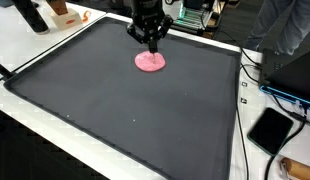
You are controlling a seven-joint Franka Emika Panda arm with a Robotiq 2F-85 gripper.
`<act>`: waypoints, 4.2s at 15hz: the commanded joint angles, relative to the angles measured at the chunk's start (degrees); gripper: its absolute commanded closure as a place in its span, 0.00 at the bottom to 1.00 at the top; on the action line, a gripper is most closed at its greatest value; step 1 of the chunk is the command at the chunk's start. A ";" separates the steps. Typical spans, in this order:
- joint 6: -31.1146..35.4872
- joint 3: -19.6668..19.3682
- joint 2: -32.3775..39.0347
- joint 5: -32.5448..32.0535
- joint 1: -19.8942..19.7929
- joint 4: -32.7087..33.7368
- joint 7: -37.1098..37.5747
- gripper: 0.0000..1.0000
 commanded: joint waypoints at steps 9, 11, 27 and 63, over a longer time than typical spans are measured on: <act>-0.07 1.37 0.01 -0.62 -1.16 0.20 0.68 0.88; -0.07 1.37 0.01 -0.62 -1.16 0.20 0.68 0.88; -5.91 -0.41 0.91 -29.84 11.73 0.75 44.35 0.97; -28.24 0.12 10.70 -29.38 15.14 9.47 55.18 0.97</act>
